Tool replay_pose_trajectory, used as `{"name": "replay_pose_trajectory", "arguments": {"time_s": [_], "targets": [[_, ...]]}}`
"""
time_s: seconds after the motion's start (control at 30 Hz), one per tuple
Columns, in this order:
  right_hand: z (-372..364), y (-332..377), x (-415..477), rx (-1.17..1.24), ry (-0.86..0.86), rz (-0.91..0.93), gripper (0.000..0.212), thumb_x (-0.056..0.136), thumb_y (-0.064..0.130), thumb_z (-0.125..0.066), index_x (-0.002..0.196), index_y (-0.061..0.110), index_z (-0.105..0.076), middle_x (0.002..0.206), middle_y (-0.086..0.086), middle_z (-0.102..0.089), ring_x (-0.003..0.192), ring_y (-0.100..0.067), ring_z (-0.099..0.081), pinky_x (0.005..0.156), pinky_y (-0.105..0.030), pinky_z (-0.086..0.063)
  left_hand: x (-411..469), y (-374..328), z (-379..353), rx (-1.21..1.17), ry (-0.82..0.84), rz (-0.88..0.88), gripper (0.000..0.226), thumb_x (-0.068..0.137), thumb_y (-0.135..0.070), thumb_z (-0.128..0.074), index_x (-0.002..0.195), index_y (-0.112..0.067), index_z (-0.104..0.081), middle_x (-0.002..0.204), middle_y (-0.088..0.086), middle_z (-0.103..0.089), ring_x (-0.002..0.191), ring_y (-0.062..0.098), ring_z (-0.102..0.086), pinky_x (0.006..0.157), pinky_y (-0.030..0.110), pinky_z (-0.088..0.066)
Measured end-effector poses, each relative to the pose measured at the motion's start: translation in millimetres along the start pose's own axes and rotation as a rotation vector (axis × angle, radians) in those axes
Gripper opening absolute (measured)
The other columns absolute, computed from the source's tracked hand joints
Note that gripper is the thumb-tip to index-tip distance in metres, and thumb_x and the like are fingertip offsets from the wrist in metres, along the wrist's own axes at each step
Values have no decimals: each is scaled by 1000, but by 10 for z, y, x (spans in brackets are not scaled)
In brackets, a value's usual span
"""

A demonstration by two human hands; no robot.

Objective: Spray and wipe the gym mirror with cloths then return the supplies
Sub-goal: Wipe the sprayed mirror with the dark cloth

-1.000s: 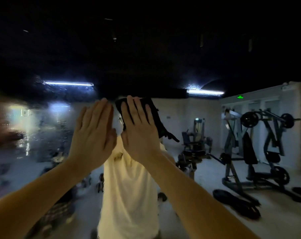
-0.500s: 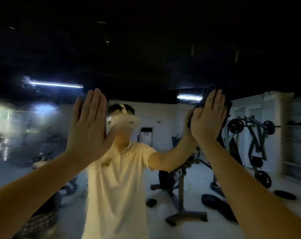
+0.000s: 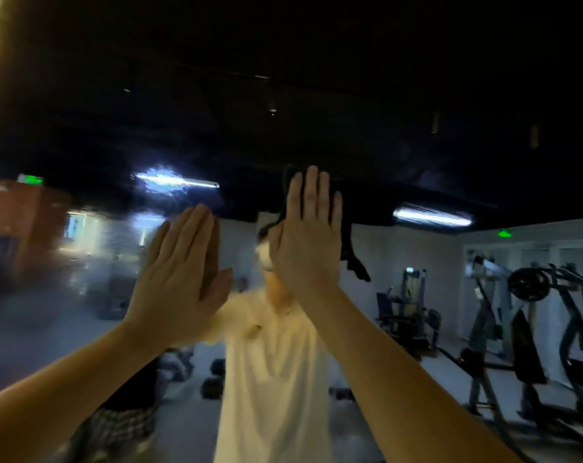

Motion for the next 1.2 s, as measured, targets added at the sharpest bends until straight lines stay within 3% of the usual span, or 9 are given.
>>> {"name": "replay_pose_trajectory", "arguments": {"time_s": [0.17, 0.3, 0.4, 0.57, 0.7, 0.87, 0.97, 1.1, 1.2], "targets": [[-106, 668, -204, 22, 45, 289, 72, 101, 37, -20, 164, 4, -6, 171, -20, 1, 159, -36, 4, 128, -54, -3, -178, 63, 178, 10, -63, 22, 68, 95, -30, -37, 148, 11, -44, 155, 30, -45, 143, 46, -45, 119, 58, -32], [-129, 537, -366, -36, 47, 502, 69, 105, 42, -30, 164, 9, -16, 172, -14, -9, 160, -30, -4, 128, -49, -3, -262, -32, 148, 2, -86, 21, 66, 100, -32, -34, 148, 12, -43, 155, 31, -44, 144, 46, -44, 120, 58, -30], [-67, 45, -351, -80, 26, 390, 70, 103, 40, -29, 164, 10, -15, 173, -14, -6, 160, -30, -3, 129, -49, -6, -287, -157, -27, -1, -18, 27, 74, 107, -47, -28, 156, 8, -34, 164, 26, -32, 154, 39, -31, 125, 58, -23], [77, -977, -385, -79, -22, 90, 69, 101, 32, -29, 164, 9, -15, 173, -13, -7, 160, -29, -5, 129, -50, -9, -282, -457, -274, -7, 25, 105, 92, 102, -61, -38, 160, 8, -19, 170, 26, -16, 159, 38, -13, 130, 52, -7], [128, -1675, -647, -35, -72, -148, 70, 99, 30, -23, 164, 8, -15, 172, -14, -10, 159, -31, -9, 129, -50, -8, -277, -501, -297, 26, 59, 139, 103, 99, -72, -32, 162, 8, -11, 171, 25, -7, 161, 36, -4, 130, 54, -6], [76, -1620, -930, 22, -119, -407, 70, 99, 26, -28, 163, 4, -13, 170, -20, -13, 158, -35, -10, 127, -55, -12, -272, -500, -289, 30, 76, 139, 107, 98, -77, -25, 162, 8, -11, 171, 25, -6, 161, 36, -4, 129, 56, -8], [40, -1203, -953, 44, -96, -375, 71, 99, 30, -24, 163, 3, -13, 171, -20, -12, 159, -35, -9, 128, -54, -10, -280, -464, -261, 14, 79, 116, 106, 98, -76, -28, 162, 7, -11, 172, 24, -7, 161, 35, -4, 130, 55, -7], [-65, -556, -933, 47, -31, -179, 71, 102, 34, -30, 164, 6, -10, 172, -18, -4, 159, -33, -1, 129, -52, -5, -334, -302, -146, 1, 80, 26, 98, 98, -67, -41, 162, 4, -20, 170, 22, -18, 159, 35, -15, 131, 50, -7], [-124, -48, -882, 72, 1, -46, 72, 101, 36, -24, 164, 6, -9, 172, -18, -1, 159, -33, 1, 129, -52, -3, -518, -156, -33, 17, 86, 6, 92, 99, -62, -45, 162, 2, -24, 170, 20, -23, 159, 35, -19, 129, 54, -13]]}}
Point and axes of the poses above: each hand's wrist, its own x-axis towards the middle knuckle, its own z-axis out of the back of the hand, y = z × x, the point moved 2 cm from there along x, towards the middle knuckle
